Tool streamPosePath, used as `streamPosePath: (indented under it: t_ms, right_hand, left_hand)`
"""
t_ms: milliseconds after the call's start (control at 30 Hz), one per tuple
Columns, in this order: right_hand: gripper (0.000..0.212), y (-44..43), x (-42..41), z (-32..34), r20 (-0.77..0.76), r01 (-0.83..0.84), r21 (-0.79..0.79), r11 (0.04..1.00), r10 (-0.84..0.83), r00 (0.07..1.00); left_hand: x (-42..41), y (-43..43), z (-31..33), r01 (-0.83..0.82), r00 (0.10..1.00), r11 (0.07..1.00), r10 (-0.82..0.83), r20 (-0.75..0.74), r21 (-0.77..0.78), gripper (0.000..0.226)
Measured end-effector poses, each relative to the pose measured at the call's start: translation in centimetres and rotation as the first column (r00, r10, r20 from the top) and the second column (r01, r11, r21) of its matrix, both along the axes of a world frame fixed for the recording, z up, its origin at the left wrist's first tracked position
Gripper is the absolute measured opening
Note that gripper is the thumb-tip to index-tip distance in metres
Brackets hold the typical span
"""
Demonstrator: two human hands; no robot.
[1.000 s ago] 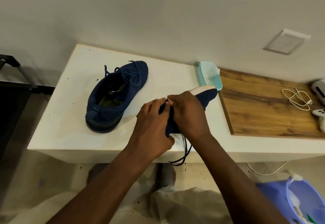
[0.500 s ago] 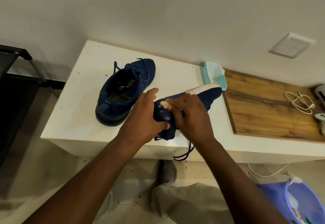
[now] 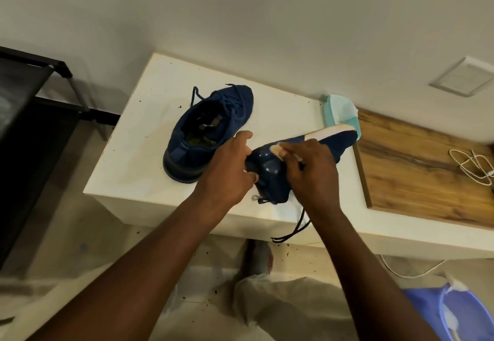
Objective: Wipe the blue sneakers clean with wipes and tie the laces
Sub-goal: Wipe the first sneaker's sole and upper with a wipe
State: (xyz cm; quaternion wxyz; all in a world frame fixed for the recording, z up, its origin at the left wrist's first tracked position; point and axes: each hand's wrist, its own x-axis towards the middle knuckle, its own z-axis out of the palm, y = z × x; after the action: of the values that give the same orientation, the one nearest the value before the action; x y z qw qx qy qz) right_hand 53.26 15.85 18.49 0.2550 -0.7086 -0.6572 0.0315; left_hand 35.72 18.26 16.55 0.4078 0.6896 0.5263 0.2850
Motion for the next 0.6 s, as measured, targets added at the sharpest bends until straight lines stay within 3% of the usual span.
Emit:
streamPosePath:
  t_ms: [67,200,267,333,400,467,533,600]
  right_hand:
    - [0.019,-0.4,0.4,-0.4,-0.036,0.003,-0.026,1.0,-0.004,0.999]
    - [0.012,-3.3,-0.5,-0.9,0.166,-0.186,-0.073,0.98,0.195,0.967]
    - [0.014,-2.6,1.1,-0.6,0.167,-0.101,-0.03,0.994,0.104,0.98]
    - [0.02,-1.2,3.1,-0.4,0.058,0.064,-0.006,0.998,-0.063,0.996]
    - [0.022,-1.0,3.6,-0.7,0.015,0.1,-0.02,0.995,-0.1,0.995]
    - [0.016,-1.9,2.0,-1.1,0.013,-0.016,-0.042,0.999,0.016,1.0]
    - [0.011,-3.2,0.2,-1.4,0.086,-0.204,-0.106,0.973,0.213,0.973]
    - [0.011,-3.2,0.1,-1.5,0.155,-0.28,-0.147,0.949,0.302,0.941]
  left_hand:
    - [0.2,0.0,-0.1,-0.003,1.0,1.0,0.003,0.004,-0.008,0.08]
    - [0.5,-0.1,-0.1,0.008,1.0,0.999,-0.007,-0.022,0.043,0.064]
    - [0.6,0.0,-0.1,0.008,0.999,0.998,-0.006,-0.033,0.059,0.055]
    - [0.6,0.0,-0.1,0.005,0.999,0.998,-0.003,-0.042,0.055,0.051]
    - [0.6,0.0,-0.2,0.001,0.999,0.999,0.001,-0.036,0.042,0.05]
    - [0.6,0.2,-0.3,-0.003,0.999,0.999,0.004,-0.033,0.044,0.047]
    - [0.6,0.3,-0.4,-0.008,0.999,0.998,0.01,-0.032,0.058,0.045]
    - [0.6,0.3,-0.4,-0.009,1.0,0.998,0.011,-0.028,0.057,0.045]
